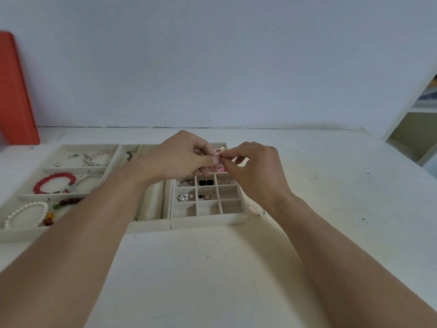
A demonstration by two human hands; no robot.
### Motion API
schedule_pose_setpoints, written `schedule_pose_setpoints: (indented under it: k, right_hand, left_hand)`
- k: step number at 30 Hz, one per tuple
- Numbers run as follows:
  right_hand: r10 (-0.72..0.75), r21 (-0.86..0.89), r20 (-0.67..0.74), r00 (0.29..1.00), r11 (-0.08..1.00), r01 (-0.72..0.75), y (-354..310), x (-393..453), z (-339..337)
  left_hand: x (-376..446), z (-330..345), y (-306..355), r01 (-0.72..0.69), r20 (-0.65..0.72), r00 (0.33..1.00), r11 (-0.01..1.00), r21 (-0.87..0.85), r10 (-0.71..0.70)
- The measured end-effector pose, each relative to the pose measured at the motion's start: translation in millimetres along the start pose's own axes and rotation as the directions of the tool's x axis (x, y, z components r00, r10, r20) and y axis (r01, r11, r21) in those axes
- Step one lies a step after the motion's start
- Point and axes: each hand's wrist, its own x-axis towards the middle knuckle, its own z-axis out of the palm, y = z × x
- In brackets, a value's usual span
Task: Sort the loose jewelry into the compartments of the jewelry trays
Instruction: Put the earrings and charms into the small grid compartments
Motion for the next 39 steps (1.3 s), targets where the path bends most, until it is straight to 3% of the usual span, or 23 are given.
schedule_pose_setpoints:
  k: [4, 7, 12, 21, 28, 39]
  right_hand:
    - [0.093, 0.084, 0.048, 0.995, 0.992, -0.096, 2, 4, -2]
    - [0.223, 0.239, 0.225, 0.949, 0.931, -0.275, 5, 10, -12]
    - [0.242, 0.363, 0.412, 0.879, 0.841, -0.402, 7, 12, -21]
    - [0.317, 0.499, 0.402, 0.859, 0.711, -0.496, 7, 11, -18]
    - [0.326, 0.47, 0.384, 0.864, 0.736, -0.487, 7, 10, -17]
    - [0.307, 0.504, 0.532, 0.789, 0.634, -0.586, 9, 10, -14]
  left_hand:
    - [1, 0, 1, -0.041, -0.059, 0.997, 0.997, 0.06, 0.045]
    - [0, -4, 1, -0.101, -0.068, 0.991, 0.983, 0.152, 0.113]
    - [-2, -8, 2, -0.181, -0.027, 0.981, 0.951, 0.25, 0.194]
    - [-1, -8, 3, -0.199, -0.015, 0.977, 0.936, 0.292, 0.212]
    - [0, -8, 1, -0.186, -0.013, 0.98, 0.938, 0.292, 0.198]
    - [-1, -9, 0, -0.186, 0.004, 0.981, 0.943, 0.277, 0.193]
